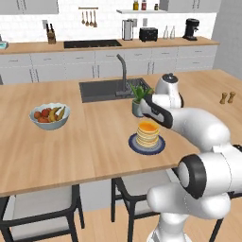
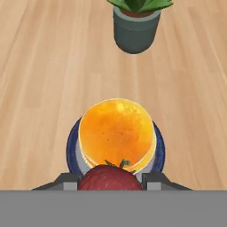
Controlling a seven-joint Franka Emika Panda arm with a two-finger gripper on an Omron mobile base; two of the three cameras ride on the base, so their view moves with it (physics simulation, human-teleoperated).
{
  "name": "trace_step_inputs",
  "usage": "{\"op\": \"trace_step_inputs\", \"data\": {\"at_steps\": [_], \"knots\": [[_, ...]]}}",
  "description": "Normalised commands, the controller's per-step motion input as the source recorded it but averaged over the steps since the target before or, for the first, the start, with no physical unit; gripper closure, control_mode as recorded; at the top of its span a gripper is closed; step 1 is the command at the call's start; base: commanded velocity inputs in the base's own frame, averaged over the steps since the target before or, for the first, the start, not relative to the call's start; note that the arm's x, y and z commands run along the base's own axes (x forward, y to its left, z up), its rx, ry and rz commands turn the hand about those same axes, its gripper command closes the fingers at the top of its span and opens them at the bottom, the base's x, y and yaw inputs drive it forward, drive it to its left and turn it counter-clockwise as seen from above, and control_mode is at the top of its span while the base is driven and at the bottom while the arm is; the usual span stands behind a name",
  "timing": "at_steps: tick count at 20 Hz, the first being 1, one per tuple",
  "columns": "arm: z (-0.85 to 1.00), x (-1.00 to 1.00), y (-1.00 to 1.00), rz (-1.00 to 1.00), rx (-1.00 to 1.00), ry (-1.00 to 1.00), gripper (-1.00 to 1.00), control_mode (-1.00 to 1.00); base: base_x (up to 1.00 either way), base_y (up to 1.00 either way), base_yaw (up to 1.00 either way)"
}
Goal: Take the strawberry from the fridge and place it on top of the pancake, located on the dining counter.
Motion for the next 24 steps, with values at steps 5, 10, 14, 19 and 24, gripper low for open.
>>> {"op": "trace_step_inputs", "data": {"at_steps": [5, 10, 14, 19, 24], "knots": [[-0.32, 0.25, 0.0, 0.0, 0.0, -0.02, 1.0, -1.0, 0.0, 0.0, 0.0], [-0.34, 0.13, 0.0, 0.0, 0.0, -0.09, 1.0, -1.0, 0.0, 0.0, 0.0], [-0.26, 0.21, 0.0, 0.0, -0.01, -0.04, 1.0, -1.0, 0.0, 0.0, 0.0], [-0.24, 0.17, 0.0, 0.0, -0.02, -0.01, 1.0, -1.0, 0.0, 0.0, 0.0], [-0.24, 0.03, -0.03, 0.0, -0.02, 0.0, 1.0, -1.0, 0.0, 0.0, 0.0]]}}
